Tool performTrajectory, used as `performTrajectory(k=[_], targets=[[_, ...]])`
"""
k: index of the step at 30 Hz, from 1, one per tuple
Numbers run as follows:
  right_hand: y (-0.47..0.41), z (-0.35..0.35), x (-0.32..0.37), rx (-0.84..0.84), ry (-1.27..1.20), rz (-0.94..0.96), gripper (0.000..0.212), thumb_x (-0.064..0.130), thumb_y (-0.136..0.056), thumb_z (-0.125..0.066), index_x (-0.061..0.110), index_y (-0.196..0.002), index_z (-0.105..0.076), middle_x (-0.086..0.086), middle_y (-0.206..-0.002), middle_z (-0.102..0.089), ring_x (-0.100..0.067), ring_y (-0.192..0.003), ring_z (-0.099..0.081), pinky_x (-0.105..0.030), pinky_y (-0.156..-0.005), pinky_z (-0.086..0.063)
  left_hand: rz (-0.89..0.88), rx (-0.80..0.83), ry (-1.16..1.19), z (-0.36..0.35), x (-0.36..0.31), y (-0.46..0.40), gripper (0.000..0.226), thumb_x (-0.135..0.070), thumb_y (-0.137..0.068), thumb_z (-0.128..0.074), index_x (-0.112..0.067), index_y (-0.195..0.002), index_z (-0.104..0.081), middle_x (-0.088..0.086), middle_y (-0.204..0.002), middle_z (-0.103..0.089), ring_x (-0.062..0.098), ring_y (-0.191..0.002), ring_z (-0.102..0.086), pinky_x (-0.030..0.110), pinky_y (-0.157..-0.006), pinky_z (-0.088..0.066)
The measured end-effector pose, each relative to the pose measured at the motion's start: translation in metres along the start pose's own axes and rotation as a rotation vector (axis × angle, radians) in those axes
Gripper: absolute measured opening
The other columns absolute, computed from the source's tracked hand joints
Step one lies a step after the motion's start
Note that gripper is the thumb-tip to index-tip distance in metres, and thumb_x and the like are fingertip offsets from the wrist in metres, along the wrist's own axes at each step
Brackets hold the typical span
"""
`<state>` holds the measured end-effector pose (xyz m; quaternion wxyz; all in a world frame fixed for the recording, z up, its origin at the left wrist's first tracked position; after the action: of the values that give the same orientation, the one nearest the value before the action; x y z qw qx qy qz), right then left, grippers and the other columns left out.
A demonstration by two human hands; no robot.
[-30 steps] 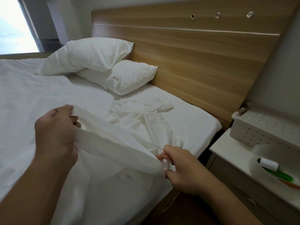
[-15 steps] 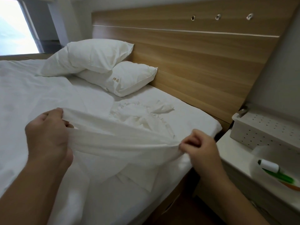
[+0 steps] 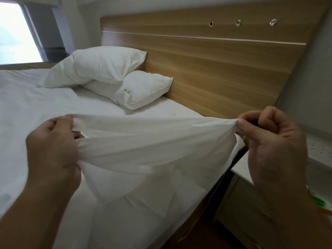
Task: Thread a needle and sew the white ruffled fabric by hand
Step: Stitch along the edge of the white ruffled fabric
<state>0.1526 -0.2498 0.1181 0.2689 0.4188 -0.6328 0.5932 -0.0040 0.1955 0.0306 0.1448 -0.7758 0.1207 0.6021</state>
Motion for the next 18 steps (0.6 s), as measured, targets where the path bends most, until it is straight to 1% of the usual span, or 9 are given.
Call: performTrajectory(k=[3,5,7,9,10,12,14,16,18], targets=[[0.0,-0.002,-0.008,0.026,0.345,0.054,0.045,-0.002,-0.09,-0.069,0.024,-0.066,-0.041,0.001,-0.085,-0.069,-0.015,-0.078,-0.063,-0.027,-0.073,-0.054,0.004,0.023,0.011,-0.004,-0.005,0.01,0.024,-0.046,-0.081,-0.08,-0.025,-0.092,-0.075,-0.006,-0.077,-0.067,0.014,-0.067,-0.062,0.036,-0.073,-0.054],[0.003,-0.006,-0.034,0.096,0.545,-0.034,0.035,0.004,-0.092,-0.071,0.02,-0.07,-0.049,0.0,-0.082,-0.068,-0.015,-0.071,-0.062,-0.027,-0.066,-0.052,-0.003,0.043,0.004,-0.011,-0.011,0.025,0.016,-0.039,-0.086,-0.076,-0.024,-0.085,-0.071,-0.012,-0.067,-0.065,0.009,-0.06,-0.06,0.033,-0.071,-0.052],[0.01,-0.009,-0.061,0.171,0.679,-0.149,0.025,0.011,-0.093,-0.072,0.018,-0.075,-0.056,-0.001,-0.077,-0.065,-0.012,-0.067,-0.059,-0.021,-0.059,-0.048,-0.011,0.061,-0.012,-0.019,-0.015,0.04,0.014,-0.032,-0.091,-0.069,-0.026,-0.08,-0.065,-0.018,-0.055,-0.061,0.002,-0.055,-0.056,0.029,-0.066,-0.048],[0.015,-0.012,-0.077,0.225,0.66,-0.217,0.025,0.016,-0.094,-0.071,0.014,-0.074,-0.055,-0.003,-0.073,-0.061,-0.008,-0.064,-0.056,-0.013,-0.054,-0.044,-0.022,0.086,-0.01,-0.025,-0.019,0.051,0.016,-0.028,-0.094,-0.064,-0.027,-0.078,-0.061,-0.021,-0.049,-0.058,0.001,-0.054,-0.053,0.027,-0.066,-0.045],[0.016,-0.014,-0.081,0.247,0.615,-0.24,0.027,0.02,-0.094,-0.068,0.011,-0.074,-0.053,-0.006,-0.072,-0.058,-0.007,-0.063,-0.053,-0.014,-0.054,-0.042,-0.027,0.093,-0.006,-0.027,-0.02,0.055,0.016,-0.028,-0.093,-0.063,-0.027,-0.077,-0.06,-0.021,-0.048,-0.057,0.001,-0.054,-0.052,0.028,-0.066,-0.044],[0.019,-0.019,-0.084,0.28,0.521,-0.287,0.037,0.035,-0.094,-0.06,0.003,-0.077,-0.051,-0.009,-0.07,-0.051,-0.009,-0.062,-0.047,-0.026,-0.058,-0.04,-0.017,0.095,0.015,-0.028,-0.02,0.057,0.018,-0.027,-0.094,-0.063,-0.027,-0.077,-0.06,-0.02,-0.048,-0.057,-0.001,-0.05,-0.052,0.028,-0.063,-0.043],[0.022,-0.02,-0.084,0.271,0.481,-0.31,0.048,0.042,-0.1,-0.051,0.0,-0.078,-0.048,-0.002,-0.064,-0.043,-0.008,-0.057,-0.041,-0.031,-0.058,-0.035,-0.004,0.091,0.03,-0.027,-0.019,0.056,0.019,-0.026,-0.096,-0.064,-0.027,-0.077,-0.06,-0.02,-0.048,-0.057,-0.002,-0.045,-0.052,0.028,-0.061,-0.043],[0.024,-0.018,-0.083,0.223,0.479,-0.311,0.052,0.039,-0.109,-0.045,-0.001,-0.076,-0.048,0.001,-0.059,-0.041,-0.009,-0.054,-0.038,-0.031,-0.056,-0.033,-0.001,0.104,0.03,-0.029,-0.019,0.057,0.02,-0.026,-0.095,-0.064,-0.026,-0.075,-0.061,-0.019,-0.048,-0.057,-0.002,-0.044,-0.052,0.029,-0.062,-0.043],[0.026,-0.018,-0.079,0.218,0.472,-0.28,0.052,0.034,-0.11,-0.043,-0.003,-0.073,-0.049,-0.002,-0.057,-0.04,-0.011,-0.054,-0.038,-0.031,-0.055,-0.032,0.015,0.099,0.046,-0.03,-0.018,0.059,0.03,-0.025,-0.095,-0.065,-0.024,-0.065,-0.063,-0.017,-0.047,-0.054,0.0,-0.044,-0.05,0.029,-0.062,-0.041]])
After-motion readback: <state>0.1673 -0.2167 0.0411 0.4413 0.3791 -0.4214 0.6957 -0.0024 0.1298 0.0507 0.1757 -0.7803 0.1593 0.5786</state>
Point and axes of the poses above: each hand's wrist, its own y-axis away from the middle knuckle, its own z-axis out of the back of the hand, x = y × z, the point moved 8 cm from there along -y, towards the middle knuckle
